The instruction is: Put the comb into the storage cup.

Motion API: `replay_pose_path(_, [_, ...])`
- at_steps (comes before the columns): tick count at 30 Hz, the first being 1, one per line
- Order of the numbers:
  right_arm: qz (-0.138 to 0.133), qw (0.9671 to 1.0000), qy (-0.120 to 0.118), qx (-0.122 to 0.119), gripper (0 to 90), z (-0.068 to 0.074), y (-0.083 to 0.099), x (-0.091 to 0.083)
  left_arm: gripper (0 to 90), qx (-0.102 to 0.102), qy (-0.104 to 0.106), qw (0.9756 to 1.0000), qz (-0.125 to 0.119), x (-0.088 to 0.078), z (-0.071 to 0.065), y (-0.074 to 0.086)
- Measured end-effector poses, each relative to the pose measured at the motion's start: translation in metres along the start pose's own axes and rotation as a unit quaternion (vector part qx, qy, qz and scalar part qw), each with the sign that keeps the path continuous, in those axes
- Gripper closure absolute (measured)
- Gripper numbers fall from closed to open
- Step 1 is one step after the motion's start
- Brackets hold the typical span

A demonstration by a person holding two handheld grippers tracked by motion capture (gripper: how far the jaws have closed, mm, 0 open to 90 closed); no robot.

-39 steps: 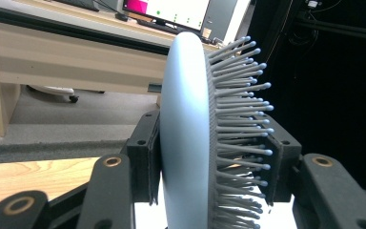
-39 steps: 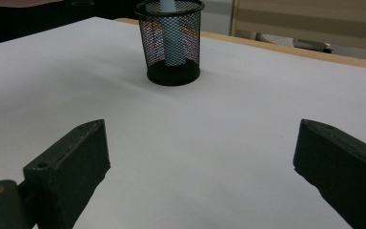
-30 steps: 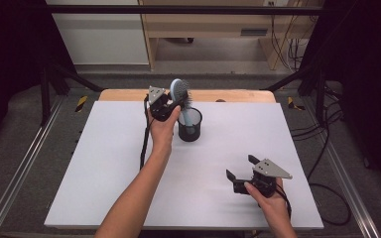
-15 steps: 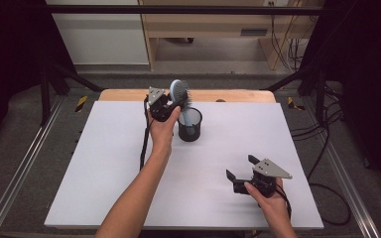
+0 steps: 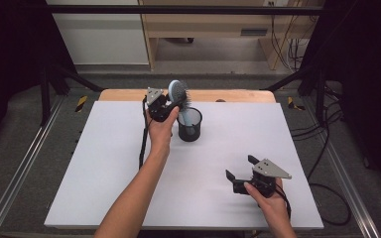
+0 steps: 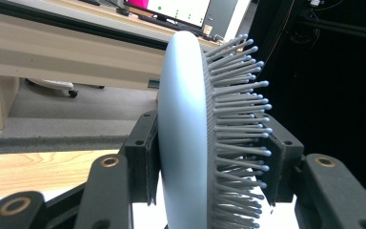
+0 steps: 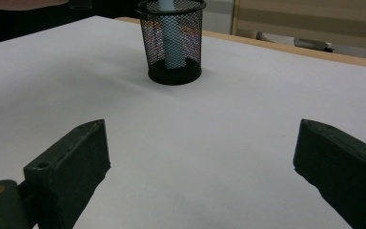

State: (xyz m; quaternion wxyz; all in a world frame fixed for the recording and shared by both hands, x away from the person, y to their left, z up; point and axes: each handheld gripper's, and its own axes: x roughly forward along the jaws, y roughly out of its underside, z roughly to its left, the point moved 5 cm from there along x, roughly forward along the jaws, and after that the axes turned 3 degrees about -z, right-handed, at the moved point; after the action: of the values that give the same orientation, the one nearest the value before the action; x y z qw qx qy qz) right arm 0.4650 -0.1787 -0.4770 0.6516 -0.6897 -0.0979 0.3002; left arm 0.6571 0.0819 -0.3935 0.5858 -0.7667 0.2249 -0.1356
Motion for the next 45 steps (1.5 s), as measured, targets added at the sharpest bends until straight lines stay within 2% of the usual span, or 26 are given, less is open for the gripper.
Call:
replay_pose_path(13, [0.002,1.0000,-0.002,0.001,5.0,0.001,0.001,0.001,46.5,-0.012,-0.005,0.9999,0.003,-0.005,0.010,0.000])
replay_pose_path(18, [0.004,1.0000,-0.004,0.002,5.0,0.002,0.001,0.002,46.1,-0.025,-0.007,0.9997,0.001,-0.007,0.015,0.001])
replay_pose_path(45, [0.004,1.0000,-0.006,0.001,5.1,0.003,0.001,0.002,44.6,-0.025,-0.005,0.9997,0.000,-0.010,0.015,0.001])
